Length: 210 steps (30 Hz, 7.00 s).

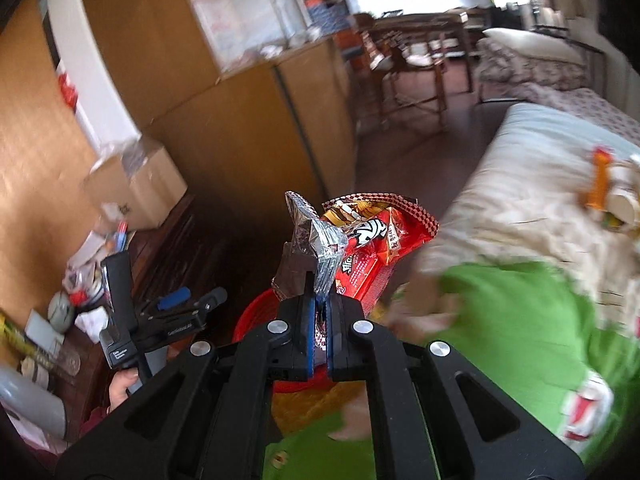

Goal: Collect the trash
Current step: 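Carry mask and snack bag to the red mesh wastebasket and open both tools, then bring both open tools back over the items on the bed, then lower the left tool onto the orange striped box and close it, then lift the orange striped box off the quilt with the left tool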

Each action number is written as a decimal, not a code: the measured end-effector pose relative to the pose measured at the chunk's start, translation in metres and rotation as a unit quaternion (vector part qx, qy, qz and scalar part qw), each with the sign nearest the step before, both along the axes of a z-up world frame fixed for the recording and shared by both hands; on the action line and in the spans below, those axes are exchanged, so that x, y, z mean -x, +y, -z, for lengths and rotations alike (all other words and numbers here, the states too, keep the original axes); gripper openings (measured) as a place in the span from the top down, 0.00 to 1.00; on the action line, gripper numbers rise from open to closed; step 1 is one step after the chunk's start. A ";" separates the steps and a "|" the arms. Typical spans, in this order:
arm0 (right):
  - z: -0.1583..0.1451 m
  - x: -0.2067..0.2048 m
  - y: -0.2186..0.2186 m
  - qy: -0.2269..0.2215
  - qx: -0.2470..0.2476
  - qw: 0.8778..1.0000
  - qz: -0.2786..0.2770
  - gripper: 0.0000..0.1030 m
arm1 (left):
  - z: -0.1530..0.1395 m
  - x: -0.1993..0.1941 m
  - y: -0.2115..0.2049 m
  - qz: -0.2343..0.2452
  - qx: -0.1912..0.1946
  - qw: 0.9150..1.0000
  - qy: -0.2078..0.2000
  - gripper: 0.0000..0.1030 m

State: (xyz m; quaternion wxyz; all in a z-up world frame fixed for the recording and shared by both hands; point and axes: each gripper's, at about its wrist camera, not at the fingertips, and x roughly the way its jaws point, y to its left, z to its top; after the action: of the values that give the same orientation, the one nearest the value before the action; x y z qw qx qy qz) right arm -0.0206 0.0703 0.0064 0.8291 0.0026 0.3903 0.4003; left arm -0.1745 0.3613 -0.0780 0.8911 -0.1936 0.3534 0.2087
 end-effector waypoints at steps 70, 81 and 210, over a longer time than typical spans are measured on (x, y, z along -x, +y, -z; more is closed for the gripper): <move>0.016 -0.090 -0.370 -0.013 -0.116 0.907 0.403 0.29 | -0.092 -0.226 -0.351 0.318 -0.133 0.939 0.000 0.06; 0.038 -0.110 -0.379 0.046 -0.165 0.903 0.393 0.24 | -0.064 -0.362 -0.381 0.322 -0.072 0.943 0.042 0.06; 0.051 -0.112 -0.390 0.088 -0.217 0.896 0.378 0.22 | -0.036 -0.412 -0.384 0.345 -0.169 0.921 0.073 0.09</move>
State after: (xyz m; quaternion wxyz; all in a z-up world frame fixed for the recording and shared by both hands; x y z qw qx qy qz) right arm 0.0913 -0.3197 -0.0448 0.8591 0.3648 0.3346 0.1298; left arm 0.2371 -0.0226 -0.0415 0.8991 0.1092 0.4220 -0.0410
